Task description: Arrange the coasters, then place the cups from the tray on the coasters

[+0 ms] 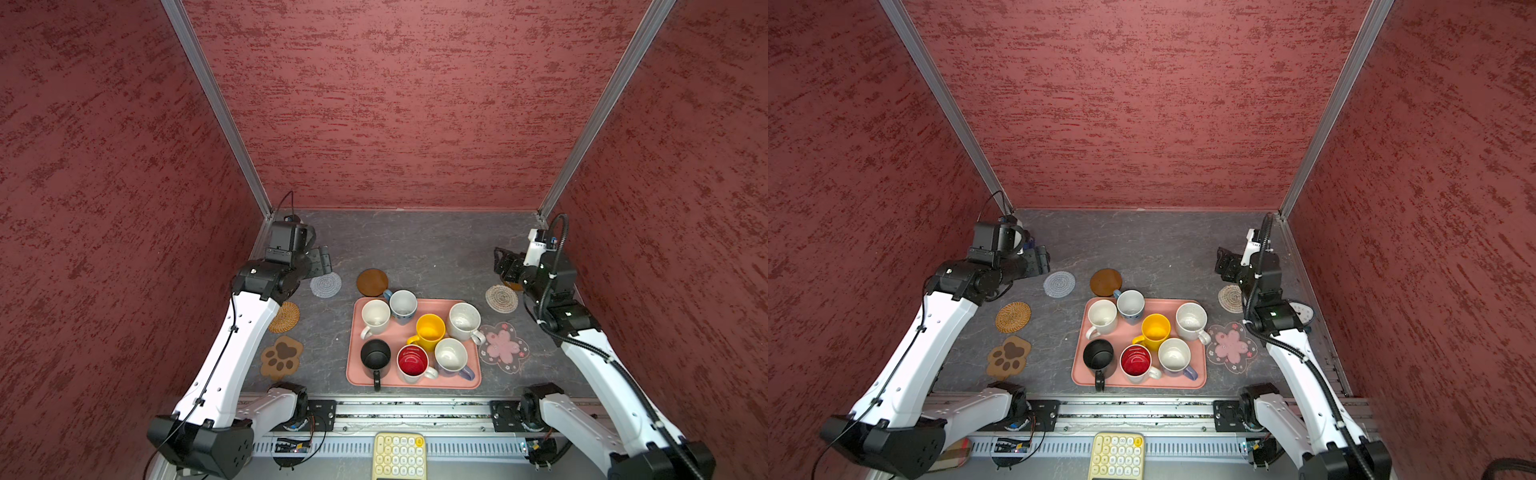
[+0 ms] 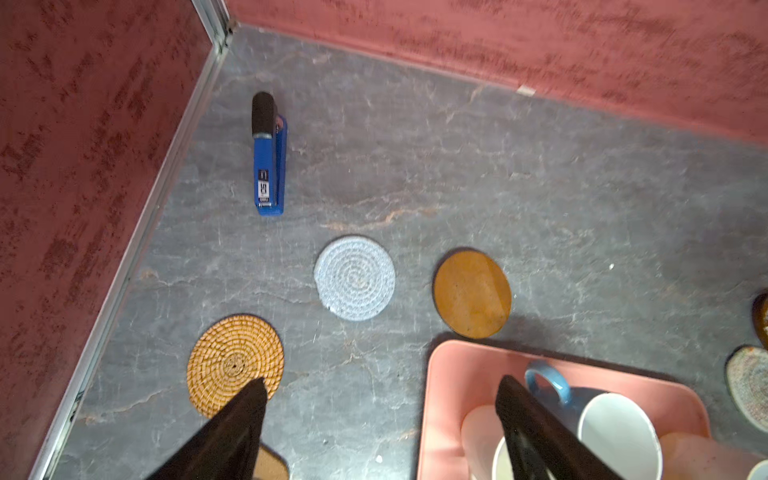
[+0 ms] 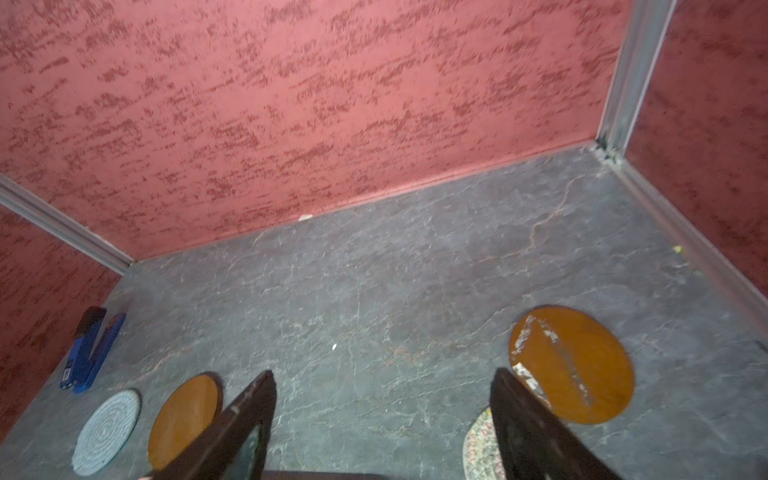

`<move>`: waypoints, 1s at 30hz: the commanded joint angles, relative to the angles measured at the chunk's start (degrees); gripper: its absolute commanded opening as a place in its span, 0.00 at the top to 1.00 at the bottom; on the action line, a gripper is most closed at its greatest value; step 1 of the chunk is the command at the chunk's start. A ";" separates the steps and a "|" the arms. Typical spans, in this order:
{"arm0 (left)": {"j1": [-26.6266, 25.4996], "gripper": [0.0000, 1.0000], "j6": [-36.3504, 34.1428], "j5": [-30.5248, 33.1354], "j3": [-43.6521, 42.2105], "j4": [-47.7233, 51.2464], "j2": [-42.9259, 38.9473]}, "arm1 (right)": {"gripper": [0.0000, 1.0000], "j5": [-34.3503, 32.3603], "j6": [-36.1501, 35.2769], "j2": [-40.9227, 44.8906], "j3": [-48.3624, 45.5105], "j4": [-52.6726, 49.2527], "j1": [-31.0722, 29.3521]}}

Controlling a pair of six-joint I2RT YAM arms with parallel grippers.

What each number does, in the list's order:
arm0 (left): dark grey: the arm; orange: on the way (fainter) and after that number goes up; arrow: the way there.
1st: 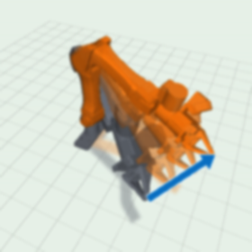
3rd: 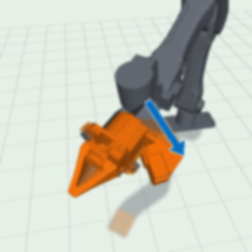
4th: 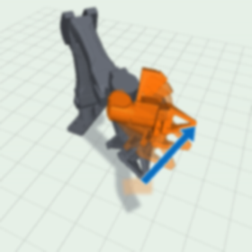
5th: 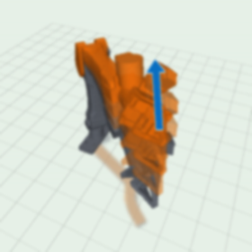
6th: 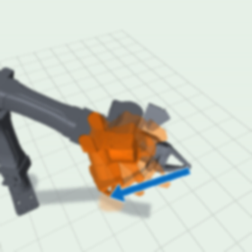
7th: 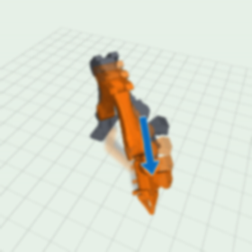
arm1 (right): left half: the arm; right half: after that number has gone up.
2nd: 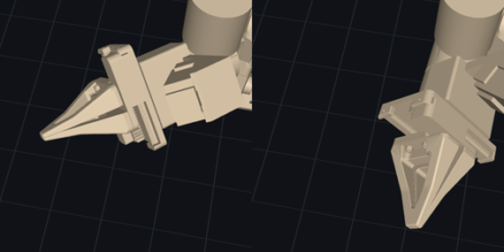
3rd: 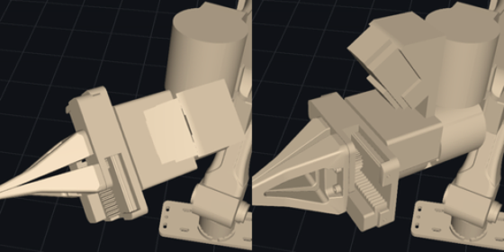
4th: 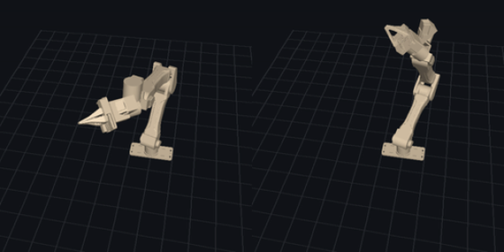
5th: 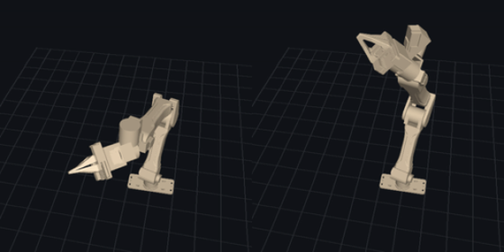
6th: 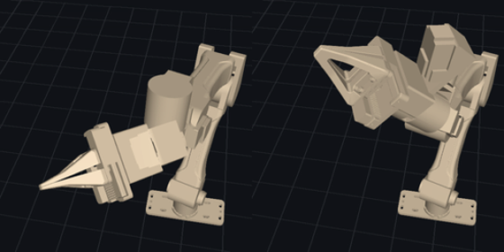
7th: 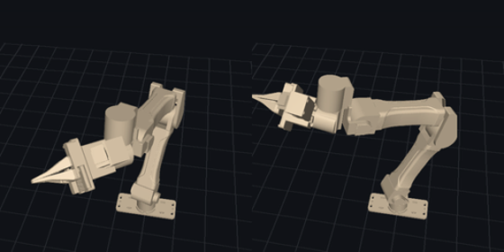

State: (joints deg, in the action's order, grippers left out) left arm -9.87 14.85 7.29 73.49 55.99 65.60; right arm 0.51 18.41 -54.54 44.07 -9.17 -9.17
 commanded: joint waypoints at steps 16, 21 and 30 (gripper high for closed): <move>5.73 1.00 2.98 -10.93 -3.85 -10.64 26.61 | 0.36 5.87 6.32 -17.55 -1.78 26.45 -4.89; 6.08 1.00 3.95 -10.03 -3.91 -14.58 32.09 | 0.27 3.30 6.28 -17.61 -4.77 30.67 -4.94; 6.56 0.87 4.55 -7.31 -1.97 -16.92 37.24 | 0.22 -0.22 6.66 -18.05 -9.02 37.03 -4.98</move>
State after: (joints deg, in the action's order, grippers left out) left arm -3.75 18.90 -1.39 69.38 41.36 102.06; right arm 3.31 24.80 -72.36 35.42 22.98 -13.74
